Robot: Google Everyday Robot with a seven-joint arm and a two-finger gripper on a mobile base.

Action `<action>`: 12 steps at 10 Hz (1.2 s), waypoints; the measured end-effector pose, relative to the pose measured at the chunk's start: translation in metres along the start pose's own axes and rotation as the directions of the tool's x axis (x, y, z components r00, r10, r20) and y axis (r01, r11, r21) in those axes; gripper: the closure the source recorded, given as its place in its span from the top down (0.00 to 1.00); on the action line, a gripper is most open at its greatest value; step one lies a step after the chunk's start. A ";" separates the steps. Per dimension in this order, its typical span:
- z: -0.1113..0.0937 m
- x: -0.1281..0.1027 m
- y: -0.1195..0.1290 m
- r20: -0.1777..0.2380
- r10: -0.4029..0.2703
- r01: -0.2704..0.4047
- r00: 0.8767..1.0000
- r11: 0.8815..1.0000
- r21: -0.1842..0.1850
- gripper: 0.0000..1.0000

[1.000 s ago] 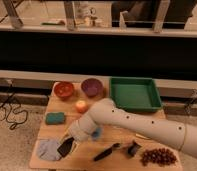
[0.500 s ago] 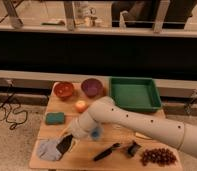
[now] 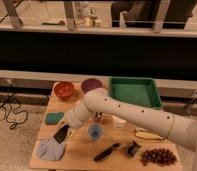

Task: Place eraser in metal cup

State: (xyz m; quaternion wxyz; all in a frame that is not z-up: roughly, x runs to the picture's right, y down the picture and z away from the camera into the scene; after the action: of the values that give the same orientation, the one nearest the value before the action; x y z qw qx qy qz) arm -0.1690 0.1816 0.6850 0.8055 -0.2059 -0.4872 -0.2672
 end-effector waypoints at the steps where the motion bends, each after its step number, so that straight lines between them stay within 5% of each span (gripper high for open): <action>1: -0.005 0.011 -0.003 -0.018 0.011 -0.011 1.000 1.000 0.003 0.01; 6: -0.060 0.055 0.027 -0.107 0.081 -0.078 0.991 0.997 0.026 0.01; 12: -0.059 0.054 0.026 -0.105 0.077 -0.075 0.991 0.997 0.024 0.01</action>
State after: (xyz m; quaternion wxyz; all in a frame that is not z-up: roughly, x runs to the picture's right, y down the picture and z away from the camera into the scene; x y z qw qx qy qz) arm -0.0922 0.1544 0.7055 0.8419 -0.2019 -0.4382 -0.2418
